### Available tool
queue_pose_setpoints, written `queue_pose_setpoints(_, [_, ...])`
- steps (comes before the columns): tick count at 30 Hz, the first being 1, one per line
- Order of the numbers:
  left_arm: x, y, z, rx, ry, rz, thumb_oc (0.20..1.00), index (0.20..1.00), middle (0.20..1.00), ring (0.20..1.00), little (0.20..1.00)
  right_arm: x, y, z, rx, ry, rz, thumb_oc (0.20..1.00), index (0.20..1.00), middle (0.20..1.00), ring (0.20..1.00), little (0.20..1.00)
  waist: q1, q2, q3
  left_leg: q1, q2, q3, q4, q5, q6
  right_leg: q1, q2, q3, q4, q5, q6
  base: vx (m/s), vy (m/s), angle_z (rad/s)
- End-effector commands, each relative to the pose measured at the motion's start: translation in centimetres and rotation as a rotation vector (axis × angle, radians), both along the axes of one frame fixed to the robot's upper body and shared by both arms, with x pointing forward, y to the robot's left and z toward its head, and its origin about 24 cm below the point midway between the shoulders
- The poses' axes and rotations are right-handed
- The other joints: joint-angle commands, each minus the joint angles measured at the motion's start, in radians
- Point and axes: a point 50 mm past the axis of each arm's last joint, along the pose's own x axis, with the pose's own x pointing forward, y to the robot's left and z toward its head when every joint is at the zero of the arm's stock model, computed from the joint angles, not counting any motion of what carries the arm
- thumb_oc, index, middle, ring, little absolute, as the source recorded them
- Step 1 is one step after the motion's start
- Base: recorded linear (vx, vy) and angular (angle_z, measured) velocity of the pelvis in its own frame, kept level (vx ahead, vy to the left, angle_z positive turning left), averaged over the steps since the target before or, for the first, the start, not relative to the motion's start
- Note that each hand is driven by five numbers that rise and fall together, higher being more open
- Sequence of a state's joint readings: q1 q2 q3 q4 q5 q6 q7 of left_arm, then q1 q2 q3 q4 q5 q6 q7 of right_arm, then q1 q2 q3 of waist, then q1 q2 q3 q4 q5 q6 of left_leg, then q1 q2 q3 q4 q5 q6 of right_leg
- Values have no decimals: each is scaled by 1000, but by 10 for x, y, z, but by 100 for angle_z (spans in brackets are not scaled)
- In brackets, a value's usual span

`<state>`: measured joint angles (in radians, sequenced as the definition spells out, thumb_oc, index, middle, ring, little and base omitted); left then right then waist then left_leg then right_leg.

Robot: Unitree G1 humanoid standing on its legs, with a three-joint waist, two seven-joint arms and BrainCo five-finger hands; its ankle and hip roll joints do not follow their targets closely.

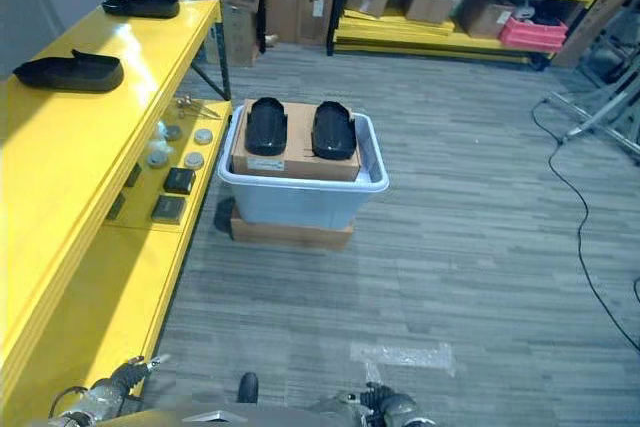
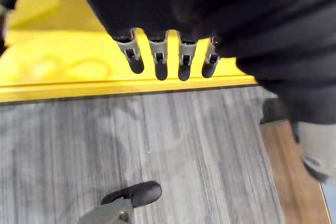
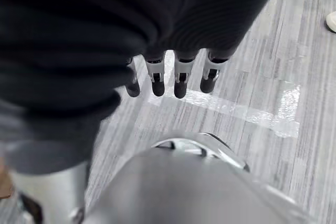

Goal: Move parts from the plastic box to the shelf.

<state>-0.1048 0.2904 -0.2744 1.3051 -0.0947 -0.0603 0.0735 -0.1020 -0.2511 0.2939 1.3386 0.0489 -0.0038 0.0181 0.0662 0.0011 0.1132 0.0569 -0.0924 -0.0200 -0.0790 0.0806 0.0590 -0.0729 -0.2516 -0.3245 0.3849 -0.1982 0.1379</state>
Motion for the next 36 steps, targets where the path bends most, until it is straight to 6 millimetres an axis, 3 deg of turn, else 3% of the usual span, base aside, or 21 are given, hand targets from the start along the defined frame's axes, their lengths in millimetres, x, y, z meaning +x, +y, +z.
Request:
queue_pose_setpoints(1, [10,0,4,-20,-64,51,1000,1000,1000,1000,1000,9,-21,8,-68,-10,36,1000,1000,1000,1000,1000,3,6,49,27,79,-52,37,-116,-44,44,109,14,-308,225,-4,368,-218,2])
queue_pose_setpoints(5, [16,-5,5,-49,-101,100,1000,1000,1000,1000,1000,6,-22,7,-66,-3,16,1000,1000,1000,1000,1000,-20,6,50,79,112,-65,-6,-125,-68,-14,119,15,-366,276,11,278,-203,6])
queue_pose_setpoints(8, [9,-12,0,-67,-74,101,1000,1000,1000,1000,1000,-2,-22,5,-68,22,11,1000,1000,1000,1000,1000,-23,2,31,98,127,-73,10,-161,-85,24,122,9,-370,252,-12,290,-267,32])
queue_pose_setpoints(11, [5,-16,-2,-91,-62,122,1000,1000,1000,1000,1000,-8,-22,3,-74,50,36,1000,1000,1000,1000,1000,-19,5,26,79,129,-90,100,-187,-95,40,123,-5,-345,215,-31,212,-253,43])
queue_pose_setpoints(13, [-11,-26,-10,-112,8,99,1000,1000,1000,1000,1000,-2,-40,10,-135,43,43,1000,1000,1000,1000,1000,3,5,55,-44,101,-58,406,-116,-141,114,109,-41,-333,170,-65,202,-287,60])
queue_pose_setpoints(15, [-18,-25,-11,-105,33,99,1000,1000,1000,1000,1000,-1,-45,12,-143,35,22,1000,1000,1000,1000,1000,4,3,60,-74,103,-42,444,-99,-146,126,108,-42,-335,165,-72,142,-138,30])
queue_pose_setpoints(18, [-45,-25,-18,-114,115,148,1000,1000,1000,1000,1000,8,-54,18,-129,-26,-83,1000,1000,1000,1000,1000,19,-1,56,-124,98,19,344,-128,-125,177,119,-45,-373,147,-67,269,-97,-8])
queue_pose_setpoints(19, [-59,-24,-20,-121,141,197,1000,1000,1000,1000,1000,22,-57,24,-121,-95,-122,1000,1000,1000,1000,1000,38,8,55,-165,95,34,237,-86,-120,202,137,-40,-385,137,-59,341,-41,-6])
queue_pose_setpoints(22, [-69,-24,-21,-126,168,207,1000,1000,1000,1000,1000,45,-53,31,-96,-185,-120,1000,1000,1000,1000,1000,65,22,62,-198,101,11,128,-6,-128,228,163,-20,-392,130,-56,205,17,-21])
queue_pose_setpoints(27, [-70,-25,-21,-135,153,231,1000,1000,1000,1000,1000,64,-43,37,-45,-277,-119,1000,1000,1000,1000,1000,62,25,46,-155,117,45,77,-1,-121,235,171,-4,-412,139,-47,94,102,-55])
queue_pose_setpoints(30, [-54,-31,-20,-152,100,214,1000,1000,1000,1000,1000,62,-35,34,108,-357,-376,1000,1000,1000,1000,1000,27,28,5,-84,109,57,40,-26,-102,243,155,15,-422,138,-24,161,294,-15])
queue_pose_setpoints(32, [-33,-30,-15,-152,29,204,1000,1000,1000,1000,1000,73,-30,40,154,-448,-464,1000,1000,1000,1000,1000,1,39,17,-27,97,65,5,-50,-66,161,102,25,-176,131,1,96,325,9])
queue_pose_setpoints(33, [-27,-27,-13,-139,12,201,1000,1000,1000,1000,1000,83,-26,44,166,-488,-466,1000,1000,1000,1000,1000,-10,42,33,-16,92,68,-4,-52,-52,112,81,37,-85,179,23,-10,206,3])
queue_pose_setpoints(34, [-25,-24,-12,-121,10,185,1000,1000,1000,1000,1000,94,-21,50,189,-544,-472,1000,1000,1000,1000,1000,-26,45,49,-8,95,65,-8,-55,-45,72,75,56,-12,222,42,-3,133,-6])
queue_pose_setpoints(36, [-27,-20,-12,-95,22,178,1000,1000,1000,1000,1000,112,-10,65,227,-648,-433,1000,1000,1000,1000,1000,-44,47,59,2,102,58,-8,-65,-45,14,74,99,22,231,35,73,27,-5])
